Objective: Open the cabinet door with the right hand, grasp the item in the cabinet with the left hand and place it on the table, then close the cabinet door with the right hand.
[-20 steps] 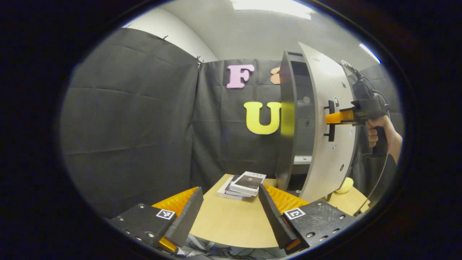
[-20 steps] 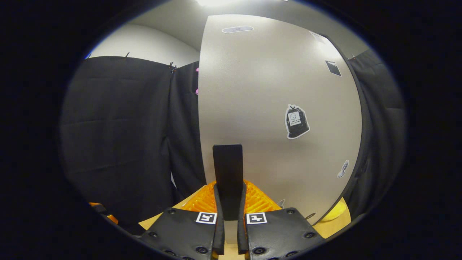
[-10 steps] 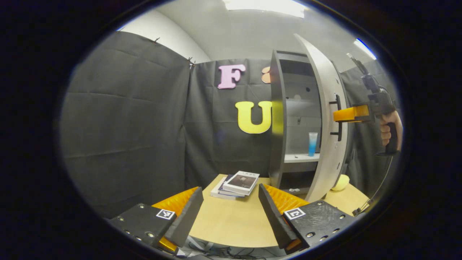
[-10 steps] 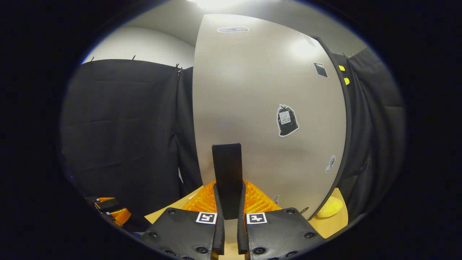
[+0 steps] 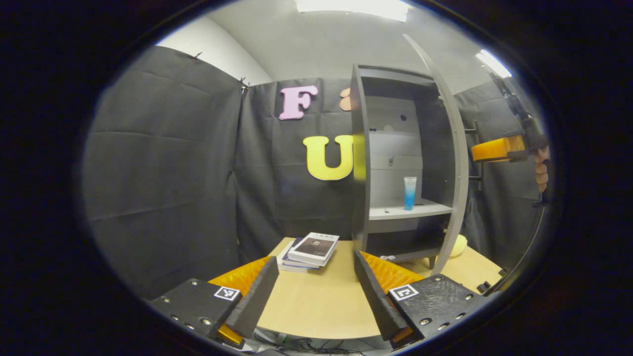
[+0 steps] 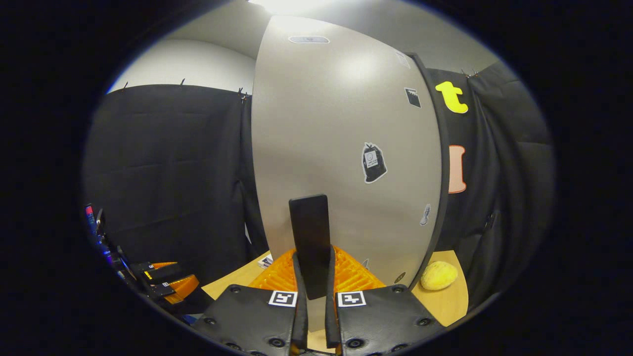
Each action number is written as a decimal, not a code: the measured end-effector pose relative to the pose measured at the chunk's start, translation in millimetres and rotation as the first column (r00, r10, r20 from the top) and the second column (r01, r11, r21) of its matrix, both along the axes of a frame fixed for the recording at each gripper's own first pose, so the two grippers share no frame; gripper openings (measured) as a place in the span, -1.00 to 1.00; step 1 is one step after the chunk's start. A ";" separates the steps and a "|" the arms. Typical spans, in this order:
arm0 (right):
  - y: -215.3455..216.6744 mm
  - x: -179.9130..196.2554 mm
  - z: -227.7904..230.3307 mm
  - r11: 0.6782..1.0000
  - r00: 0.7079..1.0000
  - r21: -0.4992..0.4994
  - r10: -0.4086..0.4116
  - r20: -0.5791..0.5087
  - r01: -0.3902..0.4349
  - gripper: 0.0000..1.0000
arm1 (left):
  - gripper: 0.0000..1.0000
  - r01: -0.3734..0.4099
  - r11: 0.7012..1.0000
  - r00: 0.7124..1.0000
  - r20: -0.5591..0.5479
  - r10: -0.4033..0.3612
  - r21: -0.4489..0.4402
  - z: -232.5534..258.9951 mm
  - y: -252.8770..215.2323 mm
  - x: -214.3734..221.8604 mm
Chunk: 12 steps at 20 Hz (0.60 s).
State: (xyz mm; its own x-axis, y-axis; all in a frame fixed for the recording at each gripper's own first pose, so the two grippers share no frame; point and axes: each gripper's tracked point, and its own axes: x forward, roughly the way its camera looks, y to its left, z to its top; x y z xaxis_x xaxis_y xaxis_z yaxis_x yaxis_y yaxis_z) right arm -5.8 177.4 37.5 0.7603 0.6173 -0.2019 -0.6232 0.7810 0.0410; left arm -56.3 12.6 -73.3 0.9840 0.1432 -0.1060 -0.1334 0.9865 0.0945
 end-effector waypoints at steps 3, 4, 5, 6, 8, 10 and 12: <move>-16.3 -4.1 0.8 1.000 1.000 -0.007 -0.024 -0.003 0.024 -0.68 | 0.83 0.047 0.999 0.999 -0.008 -0.047 -0.008 -4.5 -19.3 8.5; -23.1 -6.3 1.1 0.999 0.999 -0.006 -0.034 -0.003 0.034 -0.72 | 0.83 0.062 0.998 0.998 -0.010 -0.062 -0.014 -4.8 -25.8 10.9; -30.4 -8.6 1.5 0.999 0.999 -0.006 -0.049 -0.005 0.049 -0.69 | 0.83 0.077 0.997 0.997 -0.006 -0.077 -0.021 -4.3 -32.1 13.9; -37.2 -10.5 1.8 0.998 0.998 -0.006 -0.062 -0.007 0.062 -0.70 | 0.83 0.089 0.996 0.996 -0.003 -0.089 -0.026 -3.1 -37.4 16.7; -52.1 -14.8 3.2 0.996 0.996 -0.005 -0.092 -0.007 0.092 -0.72 | 0.83 0.114 0.993 0.994 0.000 -0.114 -0.032 -3.3 -45.9 26.0; -65.5 -16.4 3.3 0.993 0.993 -0.001 -0.120 -0.009 0.120 -0.70 | 0.83 0.139 0.990 0.990 -0.007 -0.139 -0.037 -7.8 -56.1 33.9; -79.7 -17.4 4.0 0.988 0.988 0.016 -0.152 -0.021 0.152 -0.70 | 0.83 0.165 0.986 0.986 -0.016 -0.165 -0.035 -10.5 -63.1 38.0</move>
State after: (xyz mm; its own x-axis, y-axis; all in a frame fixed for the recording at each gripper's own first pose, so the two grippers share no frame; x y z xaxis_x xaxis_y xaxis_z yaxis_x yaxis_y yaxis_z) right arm -23.2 97.6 41.4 0.8416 0.4983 -0.2081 -0.4961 0.8657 0.0668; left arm -18.3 -50.4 -83.8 0.9916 -0.0249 -0.1269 0.0330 0.9975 0.0618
